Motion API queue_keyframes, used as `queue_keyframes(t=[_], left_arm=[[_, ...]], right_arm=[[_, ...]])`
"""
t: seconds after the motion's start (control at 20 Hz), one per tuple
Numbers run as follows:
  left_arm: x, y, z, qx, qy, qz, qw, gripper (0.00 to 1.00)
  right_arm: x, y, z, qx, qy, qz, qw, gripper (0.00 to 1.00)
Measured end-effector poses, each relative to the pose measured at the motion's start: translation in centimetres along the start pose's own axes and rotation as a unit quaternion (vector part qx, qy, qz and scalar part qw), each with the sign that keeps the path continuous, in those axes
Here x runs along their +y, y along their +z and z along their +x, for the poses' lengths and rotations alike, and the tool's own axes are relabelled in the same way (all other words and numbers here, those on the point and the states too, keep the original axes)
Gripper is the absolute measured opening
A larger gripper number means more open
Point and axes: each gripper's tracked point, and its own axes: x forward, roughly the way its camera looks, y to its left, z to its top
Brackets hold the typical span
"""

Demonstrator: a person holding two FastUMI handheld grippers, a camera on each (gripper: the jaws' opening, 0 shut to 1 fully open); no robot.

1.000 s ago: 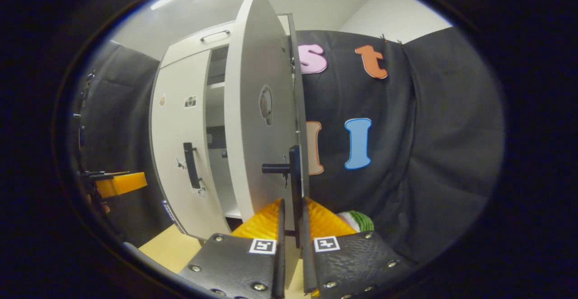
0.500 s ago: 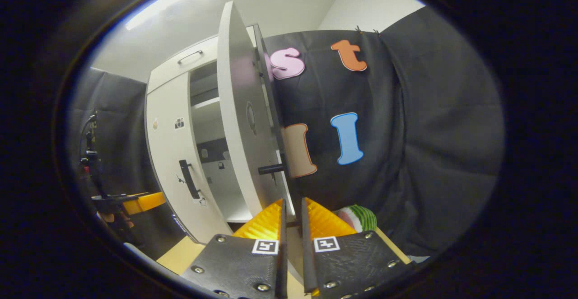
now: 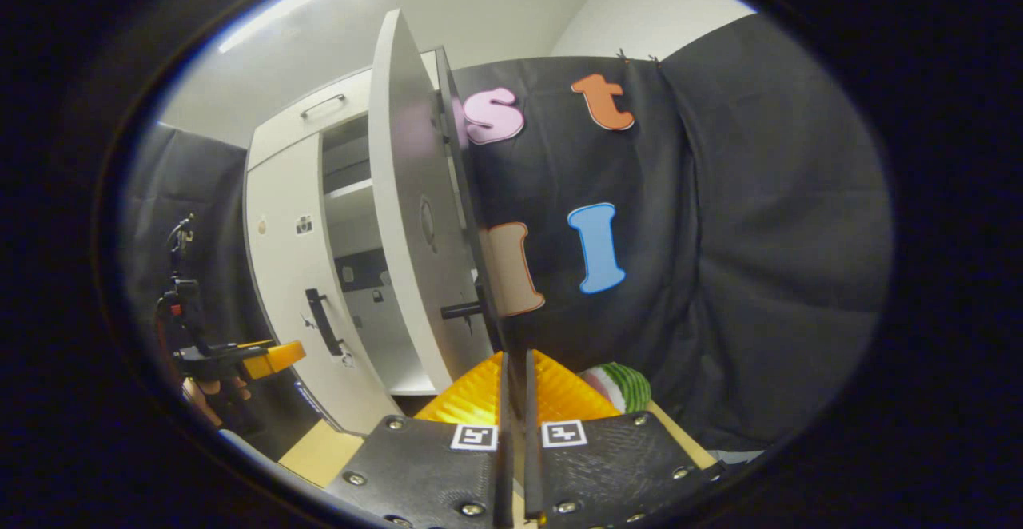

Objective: Open the right door of the double-door shoe cabinet with the right hand, and open the left door with the left hand.

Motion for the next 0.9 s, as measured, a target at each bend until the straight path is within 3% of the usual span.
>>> queue_keyframes(t=[0.1,0.15,0.2,0.25,0.3,0.35,0.5,0.55,0.6,0.75,0.8,0.9], left_arm=[[-0.1,-0.1,1.4,0.001,-0.004,0.001,1.000,0.97],[-0.1,-0.2,2.2,0.002,-0.006,0.000,1.000,0.97],[0.0,-0.2,2.9,0.003,-0.009,0.001,1.000,0.97],[0.0,-0.3,3.7,0.003,-0.011,0.004,1.000,0.97],[0.1,-0.3,4.4,0.004,-0.012,0.008,1.000,0.97],[0.2,-0.4,5.1,0.006,-0.014,0.012,1.000,0.97],[0.6,-1.0,7.2,0.013,-0.018,0.013,1.000,0.97],[0.7,-1.1,7.8,0.014,-0.017,0.013,1.000,0.97],[0.9,-1.2,8.4,0.014,-0.014,0.014,1.000,0.97],[1.4,-0.9,10.1,0.009,-0.005,0.029,1.000,0.97],[1.6,-0.9,10.4,0.010,-0.002,0.035,0.999,0.97],[1.7,-0.8,11.0,0.006,0.001,0.038,0.999,0.95]], right_arm=[[-0.5,-0.1,0.0,0.001,-0.008,-0.006,1.000,0.06],[-0.7,0.0,-0.1,-0.003,-0.014,-0.009,1.000,0.13],[-0.6,0.2,-0.1,-0.006,-0.015,-0.012,1.000,0.06],[-0.8,0.3,0.0,-0.009,-0.021,-0.015,1.000,0.18],[-1.2,0.3,0.1,-0.011,-0.030,-0.019,0.999,0.19],[-1.4,0.2,0.4,-0.012,-0.036,-0.022,0.999,0.41],[-1.8,0.0,0.8,-0.010,-0.050,-0.024,0.998,0.46],[-2.2,-0.2,1.0,-0.009,-0.056,-0.026,0.998,0.41],[-2.4,-0.3,1.2,-0.006,-0.059,-0.026,0.998,0.50],[-2.6,-0.8,1.8,0.003,-0.065,-0.024,0.998,0.41],[-2.7,-1.0,2.0,0.005,-0.065,-0.023,0.998,0.50],[-2.9,-1.2,2.5,0.009,-0.068,-0.025,0.997,0.50]])
